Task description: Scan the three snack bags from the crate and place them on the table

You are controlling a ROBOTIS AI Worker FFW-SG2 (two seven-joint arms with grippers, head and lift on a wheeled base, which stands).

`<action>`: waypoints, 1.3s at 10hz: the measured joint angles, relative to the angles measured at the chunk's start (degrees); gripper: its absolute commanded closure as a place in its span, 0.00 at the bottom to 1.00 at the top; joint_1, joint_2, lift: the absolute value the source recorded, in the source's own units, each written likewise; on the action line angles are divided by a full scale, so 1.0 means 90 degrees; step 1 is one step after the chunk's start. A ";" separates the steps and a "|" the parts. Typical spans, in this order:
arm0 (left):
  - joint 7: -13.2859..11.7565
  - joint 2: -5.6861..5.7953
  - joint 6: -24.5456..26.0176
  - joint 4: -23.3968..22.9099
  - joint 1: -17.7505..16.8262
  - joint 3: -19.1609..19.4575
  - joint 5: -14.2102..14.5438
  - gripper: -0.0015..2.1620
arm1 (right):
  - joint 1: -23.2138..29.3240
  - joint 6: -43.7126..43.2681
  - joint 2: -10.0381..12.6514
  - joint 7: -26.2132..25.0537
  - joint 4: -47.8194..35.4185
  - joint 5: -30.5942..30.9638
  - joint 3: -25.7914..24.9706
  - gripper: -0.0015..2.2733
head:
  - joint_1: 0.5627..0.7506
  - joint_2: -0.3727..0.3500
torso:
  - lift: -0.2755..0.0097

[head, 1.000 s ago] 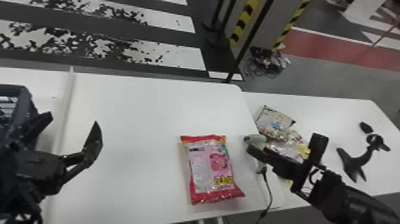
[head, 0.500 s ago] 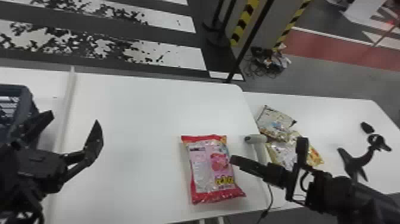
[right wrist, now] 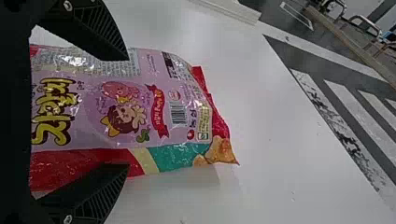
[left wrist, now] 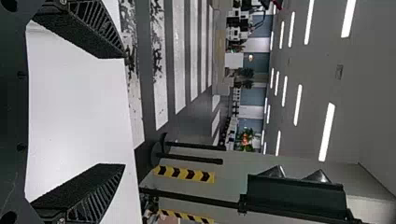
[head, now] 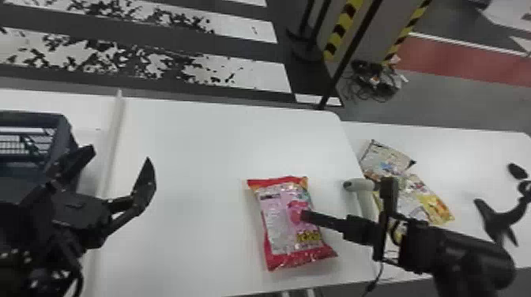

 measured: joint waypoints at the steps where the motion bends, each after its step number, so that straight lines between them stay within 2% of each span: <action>1: 0.0001 0.0008 0.0000 0.0006 -0.0009 0.0006 0.0004 0.02 | -0.0067 -0.0141 0.0005 -0.0022 0.0080 0.0189 0.0185 0.03 | 0.70 0.17 | 0.75; 3: 0.0001 0.0010 0.0000 0.0008 -0.0039 0.0009 0.0007 0.02 | -0.0215 -0.0643 0.0009 -0.0047 0.0372 0.0641 0.0577 0.03 | 0.70 0.19 | 0.75; 4: 0.0000 0.0006 0.0009 0.0008 -0.0044 0.0009 0.0007 0.02 | -0.0300 -0.0867 0.0007 -0.0028 0.0555 0.0805 0.0660 0.23 | 0.70 0.19 | 0.75; 5: 0.0000 0.0004 0.0015 0.0008 -0.0045 0.0008 0.0011 0.02 | -0.0381 -0.1016 -0.0023 0.0059 0.0704 0.0973 0.0720 0.87 | 0.70 0.19 | 0.75; 6: 0.0000 0.0001 0.0018 0.0008 -0.0045 0.0005 0.0014 0.02 | -0.0407 -0.1107 -0.0057 0.0147 0.0755 0.1051 0.0771 0.99 | 0.70 0.18 | 0.75; 11: 0.0010 -0.0062 0.0019 -0.0007 -0.0026 -0.0036 -0.0022 0.02 | -0.0021 -0.1041 -0.0064 0.0243 0.0134 0.0347 0.0470 0.99 | 0.70 0.19 | 0.75; 13: 0.0020 -0.0077 0.0027 -0.0003 -0.0025 -0.0040 -0.0049 0.02 | 0.0087 -0.0784 -0.0001 0.0252 -0.0253 -0.0263 0.0009 0.99 | 0.70 0.19 | 0.75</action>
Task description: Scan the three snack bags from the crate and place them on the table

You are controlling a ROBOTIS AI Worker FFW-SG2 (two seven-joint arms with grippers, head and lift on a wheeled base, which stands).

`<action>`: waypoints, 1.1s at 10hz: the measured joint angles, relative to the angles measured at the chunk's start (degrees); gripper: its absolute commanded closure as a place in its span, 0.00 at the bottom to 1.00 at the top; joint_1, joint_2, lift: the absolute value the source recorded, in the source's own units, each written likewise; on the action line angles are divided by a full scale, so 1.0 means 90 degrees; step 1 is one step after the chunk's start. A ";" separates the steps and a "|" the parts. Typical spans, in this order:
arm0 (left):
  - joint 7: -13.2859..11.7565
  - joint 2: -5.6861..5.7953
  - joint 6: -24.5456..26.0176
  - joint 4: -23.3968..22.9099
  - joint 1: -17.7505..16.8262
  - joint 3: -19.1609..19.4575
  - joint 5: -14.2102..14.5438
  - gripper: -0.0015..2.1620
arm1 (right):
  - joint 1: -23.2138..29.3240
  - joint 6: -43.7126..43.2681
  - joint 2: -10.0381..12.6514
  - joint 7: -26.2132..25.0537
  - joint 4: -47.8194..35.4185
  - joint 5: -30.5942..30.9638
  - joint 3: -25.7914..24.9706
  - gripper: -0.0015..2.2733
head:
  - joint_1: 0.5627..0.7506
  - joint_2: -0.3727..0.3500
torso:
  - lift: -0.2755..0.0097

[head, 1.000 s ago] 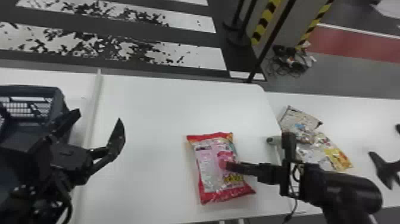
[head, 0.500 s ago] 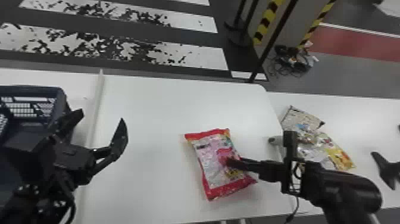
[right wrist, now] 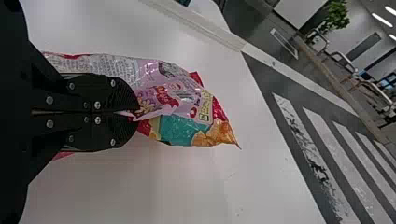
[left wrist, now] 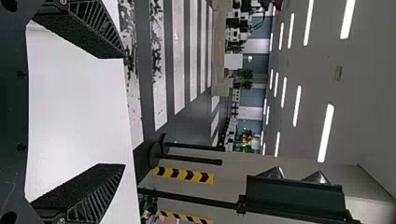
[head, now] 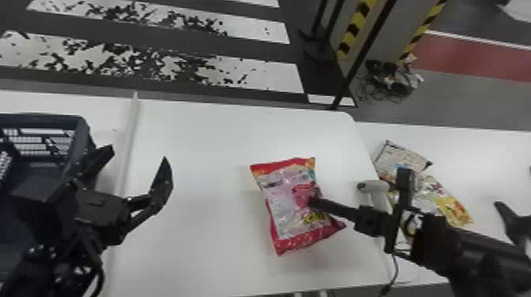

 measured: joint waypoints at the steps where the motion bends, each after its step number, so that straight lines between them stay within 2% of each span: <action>1: 0.0002 0.0003 0.0009 0.0001 0.0002 0.0000 -0.0002 0.02 | -0.0003 -0.0079 0.0061 0.0045 -0.0076 -0.0390 -0.0444 0.99 | 0.70 0.17 | 0.75; 3: 0.0009 0.0035 0.0006 0.0011 0.0016 0.0033 0.0029 0.02 | -0.0222 -0.0407 0.0240 -0.0205 0.0056 -0.0832 -0.1197 0.99 | 0.70 0.11 | 0.75; 5: 0.0009 0.0046 0.0000 0.0072 -0.0018 0.0053 0.0063 0.02 | -0.0734 -0.0798 0.0385 -0.0629 0.0650 -0.0937 -0.1766 0.99 | 0.70 0.03 | 0.75; 6: 0.0023 0.0041 -0.0006 0.0087 -0.0028 0.0070 0.0073 0.02 | -0.1033 -0.0963 0.0378 -0.0662 0.1118 -0.1007 -0.1999 0.99 | 0.70 0.03 | 0.75; 8: 0.0059 0.0037 -0.0027 0.0103 -0.0033 0.0127 0.0117 0.02 | -0.1492 -0.1467 0.0285 -0.1101 0.1998 -0.1133 -0.2349 0.99 | 0.70 0.03 | 0.75; 11: 0.0048 0.0050 -0.0170 0.0233 -0.0030 0.0137 0.0155 0.02 | -0.1932 -0.2208 0.0004 -0.1455 0.3226 -0.1558 -0.2690 0.99 | 0.70 0.03 | 0.75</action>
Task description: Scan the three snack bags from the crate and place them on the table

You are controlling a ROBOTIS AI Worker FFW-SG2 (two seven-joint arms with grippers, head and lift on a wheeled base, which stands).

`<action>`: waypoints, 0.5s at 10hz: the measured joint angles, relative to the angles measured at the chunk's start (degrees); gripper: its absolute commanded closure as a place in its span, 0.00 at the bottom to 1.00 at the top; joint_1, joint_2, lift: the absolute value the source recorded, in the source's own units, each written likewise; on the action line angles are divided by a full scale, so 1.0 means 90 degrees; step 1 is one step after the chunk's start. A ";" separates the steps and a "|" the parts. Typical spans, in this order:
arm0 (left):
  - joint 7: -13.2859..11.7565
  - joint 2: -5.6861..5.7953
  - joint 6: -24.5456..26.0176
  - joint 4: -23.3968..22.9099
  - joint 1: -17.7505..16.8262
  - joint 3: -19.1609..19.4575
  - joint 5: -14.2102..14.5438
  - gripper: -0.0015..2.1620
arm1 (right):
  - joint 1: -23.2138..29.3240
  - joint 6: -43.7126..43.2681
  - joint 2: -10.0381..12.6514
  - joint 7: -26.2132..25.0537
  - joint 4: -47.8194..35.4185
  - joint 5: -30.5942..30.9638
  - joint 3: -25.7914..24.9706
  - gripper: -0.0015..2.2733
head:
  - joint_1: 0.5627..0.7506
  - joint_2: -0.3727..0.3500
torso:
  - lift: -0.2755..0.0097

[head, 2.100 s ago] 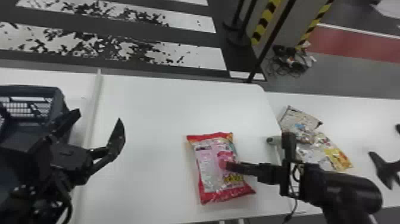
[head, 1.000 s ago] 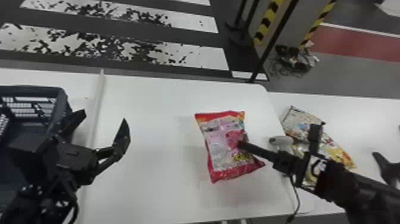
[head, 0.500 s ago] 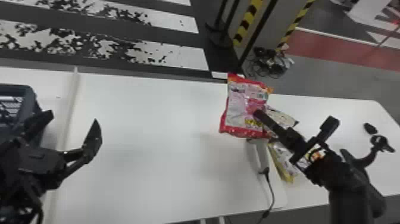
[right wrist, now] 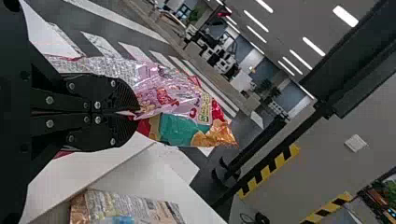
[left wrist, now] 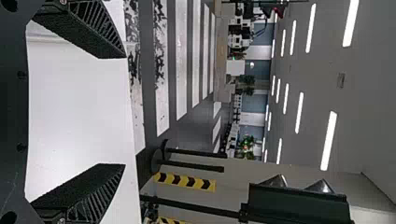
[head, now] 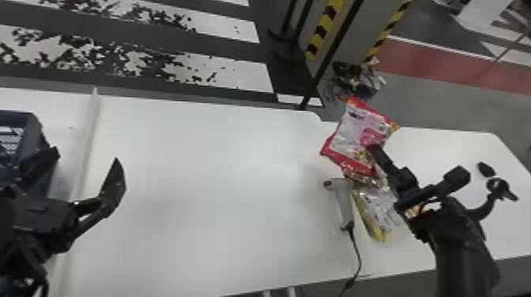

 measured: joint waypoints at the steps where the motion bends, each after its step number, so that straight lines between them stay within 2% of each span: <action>1: 0.0000 0.0001 -0.0016 0.0003 0.0001 0.0000 0.0016 0.02 | -0.0027 -0.0206 -0.0096 -0.0177 0.0229 -0.0165 -0.0038 0.99 | 0.70 0.03 | 0.75; 5: -0.0007 0.0002 -0.0034 0.0006 0.0001 -0.0004 0.0028 0.02 | -0.0077 -0.1098 -0.0255 -0.1015 0.0798 -0.0232 -0.0214 0.99 | 0.70 0.03 | 0.75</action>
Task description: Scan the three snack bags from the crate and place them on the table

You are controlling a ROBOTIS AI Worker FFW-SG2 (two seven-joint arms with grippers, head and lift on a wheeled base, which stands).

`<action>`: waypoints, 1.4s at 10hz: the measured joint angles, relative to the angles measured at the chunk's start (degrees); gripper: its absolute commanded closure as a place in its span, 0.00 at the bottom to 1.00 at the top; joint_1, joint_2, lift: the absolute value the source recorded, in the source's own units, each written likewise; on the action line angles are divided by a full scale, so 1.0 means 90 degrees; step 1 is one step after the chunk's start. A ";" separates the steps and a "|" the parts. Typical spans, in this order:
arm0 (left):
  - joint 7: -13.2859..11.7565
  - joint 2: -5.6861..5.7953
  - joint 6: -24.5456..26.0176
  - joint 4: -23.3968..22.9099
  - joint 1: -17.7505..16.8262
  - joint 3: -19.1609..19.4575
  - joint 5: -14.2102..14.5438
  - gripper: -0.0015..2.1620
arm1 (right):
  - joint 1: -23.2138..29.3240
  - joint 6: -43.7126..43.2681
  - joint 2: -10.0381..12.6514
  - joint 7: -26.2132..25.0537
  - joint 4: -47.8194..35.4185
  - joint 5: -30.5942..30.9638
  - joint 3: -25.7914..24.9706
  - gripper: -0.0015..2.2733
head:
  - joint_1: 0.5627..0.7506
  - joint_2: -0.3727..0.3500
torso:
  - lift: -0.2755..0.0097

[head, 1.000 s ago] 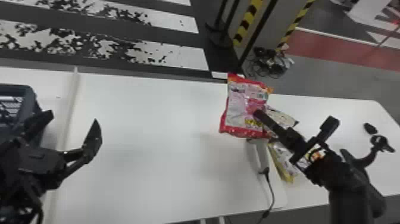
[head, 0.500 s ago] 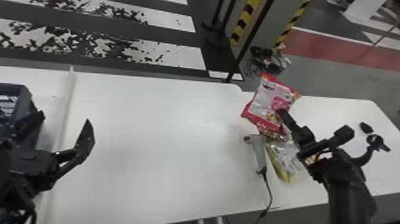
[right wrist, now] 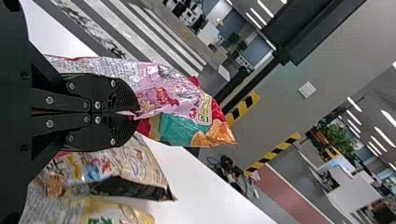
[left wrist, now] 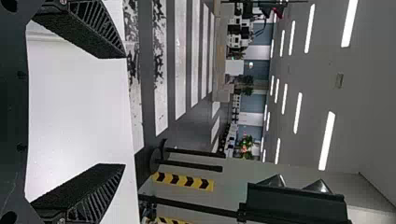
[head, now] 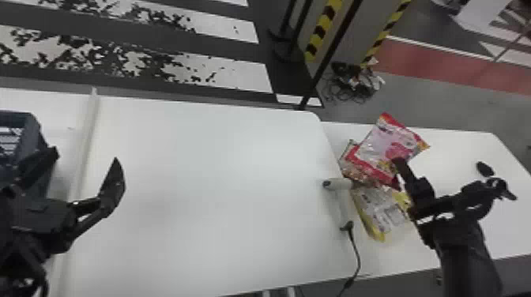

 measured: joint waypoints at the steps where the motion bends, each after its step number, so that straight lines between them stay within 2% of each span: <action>1: -0.0010 0.0002 0.0000 0.0010 0.0000 -0.0010 0.0000 0.02 | -0.0001 -0.0395 -0.0044 -0.0354 0.0205 0.0003 -0.0002 0.99 | 0.70 0.03 | 0.75; 3: -0.0022 0.0009 0.0000 0.0016 0.0000 -0.0024 0.0000 0.02 | -0.0017 -0.0819 -0.0123 -0.1150 0.0485 0.0078 -0.0002 0.99 | 0.70 0.03 | 0.75; 4: -0.0023 0.0005 0.0000 0.0016 0.0000 -0.0029 -0.0001 0.02 | -0.0016 -0.0809 -0.0150 -0.1490 0.0539 0.0142 0.0004 0.94 | 0.70 0.03 | 0.75; 5: -0.0023 0.0003 0.0000 0.0016 0.0000 -0.0039 -0.0001 0.02 | -0.0007 -0.0702 -0.0175 -0.1832 0.0561 0.0245 0.0032 0.49 | 0.70 0.03 | 0.75; 6: -0.0045 0.0007 0.0000 0.0012 0.0000 -0.0051 -0.0003 0.02 | -0.0043 -0.0437 -0.0257 -0.2177 0.0617 0.0410 0.0162 0.00 | 0.70 0.03 | 0.75; 8: -0.0071 0.0001 0.0000 -0.0008 0.0025 -0.0105 -0.0024 0.02 | -0.0083 0.0081 -0.0324 -0.2292 0.0661 0.0742 0.0398 0.03 | 0.70 0.03 | 0.75; 10: -0.0067 0.0000 0.0000 -0.0045 0.0068 -0.0128 -0.0055 0.02 | 0.0170 0.0206 -0.0257 -0.2293 0.0285 0.0729 0.0562 0.03 | 0.70 0.03 | 0.75; 12: -0.0052 0.0000 0.0016 -0.0112 0.0097 -0.0171 -0.0097 0.02 | 0.0723 0.0490 -0.0053 -0.2298 -0.0790 0.0580 0.0532 0.03 | 0.70 0.03 | 0.75; 14: -0.0006 -0.0013 0.0025 -0.0148 0.0098 -0.0252 -0.0184 0.02 | 0.1274 0.1537 0.0129 -0.2282 -0.2180 0.0443 0.0481 0.03 | 0.70 0.03 | 0.75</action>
